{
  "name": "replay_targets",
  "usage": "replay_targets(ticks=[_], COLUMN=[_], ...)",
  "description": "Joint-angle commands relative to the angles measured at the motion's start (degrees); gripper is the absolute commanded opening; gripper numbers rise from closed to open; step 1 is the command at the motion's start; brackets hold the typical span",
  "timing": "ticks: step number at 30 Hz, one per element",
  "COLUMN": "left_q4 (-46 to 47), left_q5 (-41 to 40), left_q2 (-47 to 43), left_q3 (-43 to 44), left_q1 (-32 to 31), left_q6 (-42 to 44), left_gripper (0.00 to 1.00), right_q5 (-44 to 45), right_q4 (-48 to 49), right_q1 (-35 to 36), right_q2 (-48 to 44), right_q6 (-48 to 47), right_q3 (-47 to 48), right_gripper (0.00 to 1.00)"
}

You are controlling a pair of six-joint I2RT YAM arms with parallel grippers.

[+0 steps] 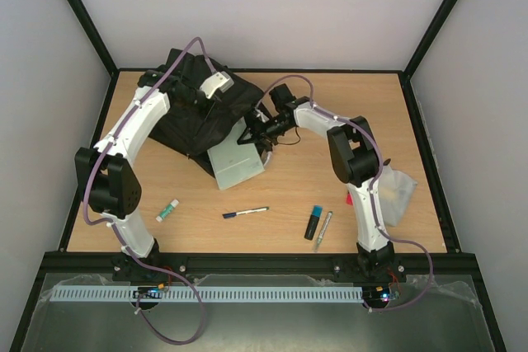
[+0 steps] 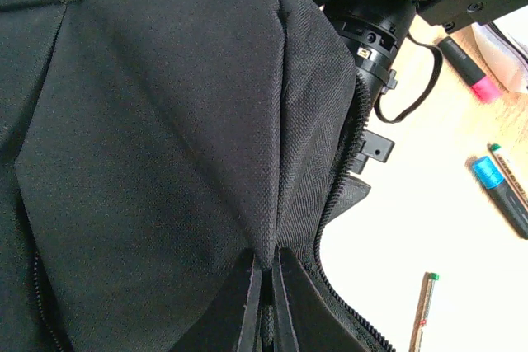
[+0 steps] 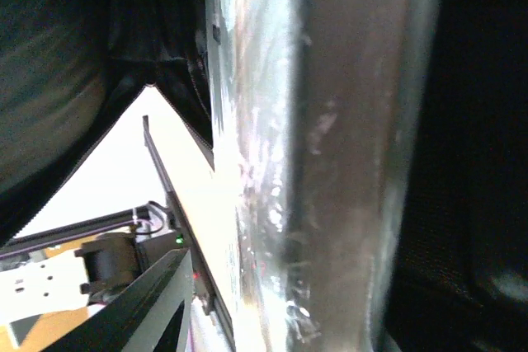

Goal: Pack the student bag
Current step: Place the book in the student bag.

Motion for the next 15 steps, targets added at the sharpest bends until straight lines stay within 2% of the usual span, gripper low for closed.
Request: replay_targets(ticks=[1,8,15], left_q4=[0.90,0.42,0.49], left_q5=[5.63,6.44,8.01], left_q2=[-2.29,-2.01,-1.85], left_q3=[1.25,0.96,-0.08], left_q1=[-0.15,0.13,0.04], left_q6=[1.20,2.36,2.89], left_gripper=[0.02,0.02,0.02], right_q5=[4.47,15.95,19.73], right_q4=[-6.25,-10.17,-11.01], right_q1=[0.58,0.58,0.40], right_q2=[-1.63,-9.13,-16.14], right_q6=[-7.55,-16.05,-22.26], right_q3=[2.60,-2.51,-9.44], right_gripper=[0.50,0.67,0.73])
